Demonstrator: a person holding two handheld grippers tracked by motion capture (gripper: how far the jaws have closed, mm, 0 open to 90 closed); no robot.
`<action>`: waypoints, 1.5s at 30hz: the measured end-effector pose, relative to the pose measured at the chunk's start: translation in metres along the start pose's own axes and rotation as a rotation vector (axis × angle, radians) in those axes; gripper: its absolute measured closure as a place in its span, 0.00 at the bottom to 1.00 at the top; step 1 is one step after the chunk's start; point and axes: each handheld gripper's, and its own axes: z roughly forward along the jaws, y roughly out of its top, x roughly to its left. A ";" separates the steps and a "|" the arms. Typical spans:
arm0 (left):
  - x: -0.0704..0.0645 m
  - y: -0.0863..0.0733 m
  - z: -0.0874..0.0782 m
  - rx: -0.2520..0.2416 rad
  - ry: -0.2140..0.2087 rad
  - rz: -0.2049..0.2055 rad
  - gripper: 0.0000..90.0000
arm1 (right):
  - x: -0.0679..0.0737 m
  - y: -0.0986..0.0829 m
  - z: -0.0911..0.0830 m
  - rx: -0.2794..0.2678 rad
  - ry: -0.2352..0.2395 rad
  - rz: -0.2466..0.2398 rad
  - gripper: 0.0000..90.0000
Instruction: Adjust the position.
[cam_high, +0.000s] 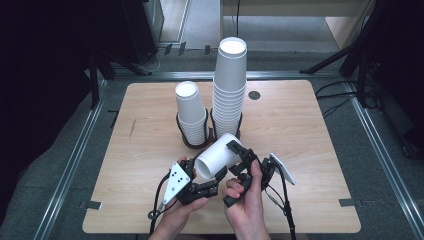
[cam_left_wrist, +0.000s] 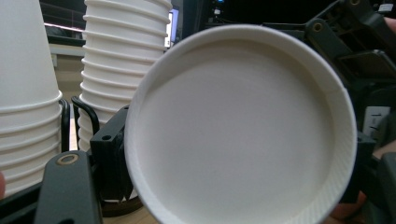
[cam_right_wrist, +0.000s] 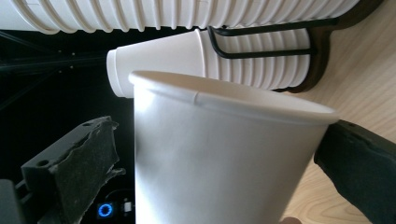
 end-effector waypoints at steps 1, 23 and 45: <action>0.000 0.000 0.000 0.001 -0.002 0.000 0.24 | 0.000 0.001 0.001 0.000 0.003 0.011 0.00; 0.003 -0.002 0.000 0.014 -0.038 -0.001 0.22 | -0.008 0.010 0.012 0.057 0.018 0.066 0.12; 0.017 0.007 -0.005 0.182 -0.023 -0.041 0.03 | -0.004 0.013 0.006 -0.136 0.088 -0.137 0.17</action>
